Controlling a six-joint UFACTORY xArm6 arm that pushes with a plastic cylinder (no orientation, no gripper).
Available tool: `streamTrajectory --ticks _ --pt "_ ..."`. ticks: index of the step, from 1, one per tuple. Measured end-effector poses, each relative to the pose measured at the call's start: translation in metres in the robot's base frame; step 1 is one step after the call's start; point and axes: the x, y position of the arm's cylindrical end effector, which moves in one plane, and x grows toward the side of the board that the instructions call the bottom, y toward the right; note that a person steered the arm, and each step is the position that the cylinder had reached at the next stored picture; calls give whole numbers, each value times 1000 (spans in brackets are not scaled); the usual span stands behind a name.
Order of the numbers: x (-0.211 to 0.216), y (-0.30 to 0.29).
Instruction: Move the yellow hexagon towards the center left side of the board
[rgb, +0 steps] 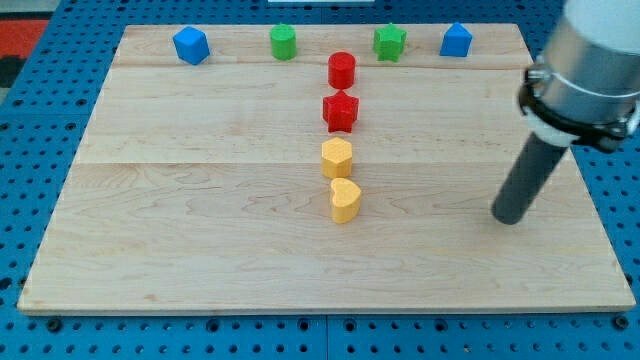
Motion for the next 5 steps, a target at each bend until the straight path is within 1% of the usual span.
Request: streamTrajectory --ticks 1,2,4,5 --pt "-8 -31" --pt "-32 -39" --pt "-68 -95" --pt "-85 -109"
